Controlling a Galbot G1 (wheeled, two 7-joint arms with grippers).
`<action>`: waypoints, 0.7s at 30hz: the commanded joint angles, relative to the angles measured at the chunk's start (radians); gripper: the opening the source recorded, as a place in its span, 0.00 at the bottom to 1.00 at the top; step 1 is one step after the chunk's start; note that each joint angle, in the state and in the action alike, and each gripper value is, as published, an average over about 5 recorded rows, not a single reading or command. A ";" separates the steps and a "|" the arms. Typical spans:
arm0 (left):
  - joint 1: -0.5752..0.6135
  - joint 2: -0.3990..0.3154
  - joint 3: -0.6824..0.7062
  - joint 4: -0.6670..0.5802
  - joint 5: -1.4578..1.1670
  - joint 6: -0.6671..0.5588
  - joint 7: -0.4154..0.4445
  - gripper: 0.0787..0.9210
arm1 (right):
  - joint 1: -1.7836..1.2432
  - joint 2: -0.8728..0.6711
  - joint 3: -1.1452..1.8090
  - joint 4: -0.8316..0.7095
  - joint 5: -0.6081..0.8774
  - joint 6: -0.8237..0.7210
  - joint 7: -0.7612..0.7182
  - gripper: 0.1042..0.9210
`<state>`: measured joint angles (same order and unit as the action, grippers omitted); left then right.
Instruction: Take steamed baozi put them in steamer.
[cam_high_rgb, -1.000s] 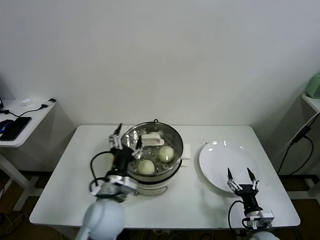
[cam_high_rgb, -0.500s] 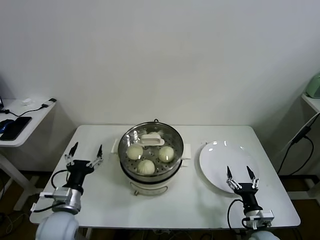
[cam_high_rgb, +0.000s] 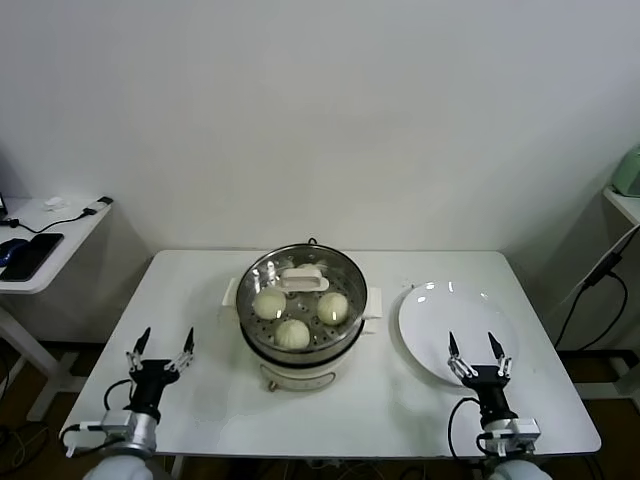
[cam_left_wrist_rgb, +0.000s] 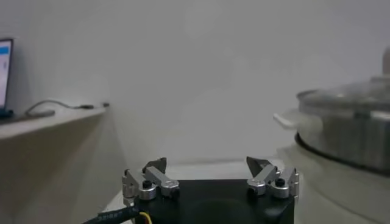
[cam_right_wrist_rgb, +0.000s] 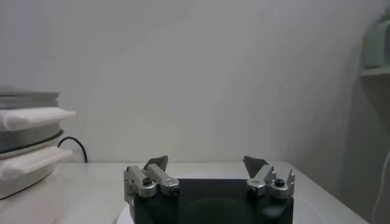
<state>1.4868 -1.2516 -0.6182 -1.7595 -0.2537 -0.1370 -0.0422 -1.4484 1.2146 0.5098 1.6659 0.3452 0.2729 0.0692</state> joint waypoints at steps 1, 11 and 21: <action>0.019 0.001 0.054 0.109 -0.020 -0.090 0.012 0.88 | -0.003 0.002 0.003 0.000 0.001 -0.008 0.003 0.88; 0.026 -0.007 0.060 0.073 -0.027 -0.086 0.013 0.88 | 0.003 0.000 0.001 -0.002 0.004 -0.010 0.000 0.88; 0.025 -0.015 0.057 0.061 -0.034 -0.083 0.011 0.88 | 0.012 -0.005 -0.004 -0.012 0.006 -0.012 -0.003 0.88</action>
